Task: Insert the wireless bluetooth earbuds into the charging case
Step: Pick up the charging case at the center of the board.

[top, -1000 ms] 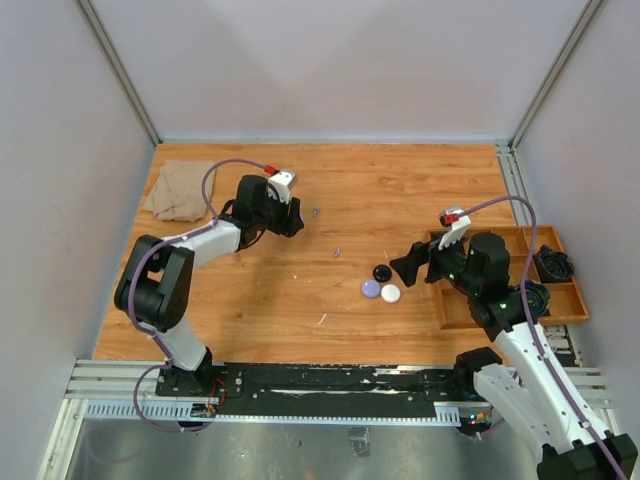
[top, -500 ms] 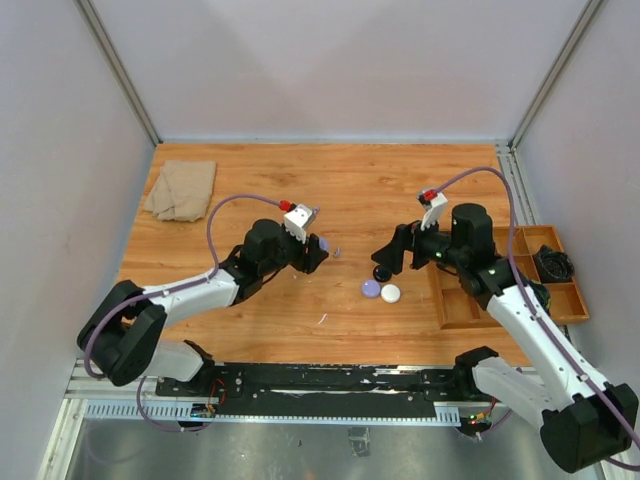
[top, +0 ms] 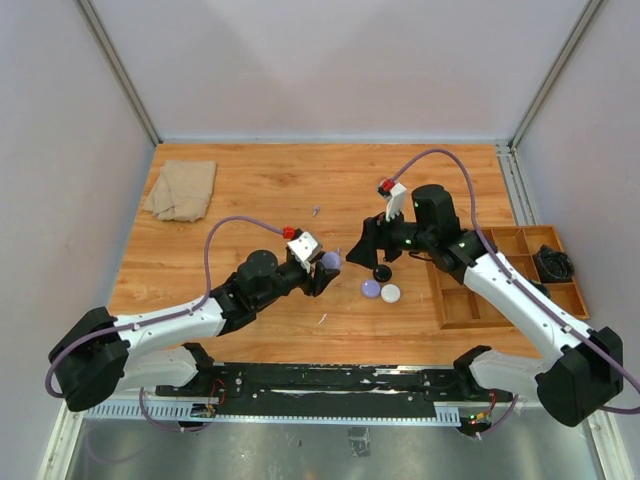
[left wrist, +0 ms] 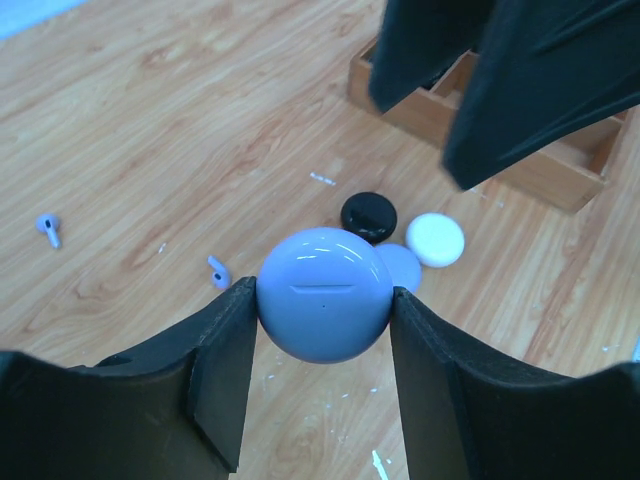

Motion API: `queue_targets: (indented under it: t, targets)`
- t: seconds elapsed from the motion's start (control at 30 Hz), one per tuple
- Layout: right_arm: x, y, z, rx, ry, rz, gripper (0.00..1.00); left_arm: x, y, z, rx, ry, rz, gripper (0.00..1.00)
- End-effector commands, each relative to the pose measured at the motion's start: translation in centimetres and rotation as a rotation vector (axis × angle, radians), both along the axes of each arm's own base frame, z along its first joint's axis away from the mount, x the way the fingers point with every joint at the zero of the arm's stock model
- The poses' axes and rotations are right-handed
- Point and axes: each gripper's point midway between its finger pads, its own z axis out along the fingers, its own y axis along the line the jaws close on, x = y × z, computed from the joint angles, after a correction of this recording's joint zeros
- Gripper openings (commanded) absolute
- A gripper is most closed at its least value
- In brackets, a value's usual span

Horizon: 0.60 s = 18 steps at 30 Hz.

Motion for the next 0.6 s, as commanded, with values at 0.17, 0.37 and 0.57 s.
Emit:
queue_targets:
  t: [0.17, 0.37, 0.57]
  targets:
    - [-1.0, 3.5, 0.8, -0.013, 0.001, 0.117, 0.66, -0.9, -0.3, 3.6, -0.052, -0.139, -0.027, 0.51]
    - [-1.6, 4.8, 0.7, -0.014, 0.005, 0.164, 0.59, -1.2, -0.5, 4.0, -0.060, -0.146, -0.041, 0.52]
    - [-1.8, 5.3, 0.7, -0.010, 0.014, 0.188, 0.52, -1.2, -0.5, 4.1, -0.055, -0.157, -0.045, 0.52]
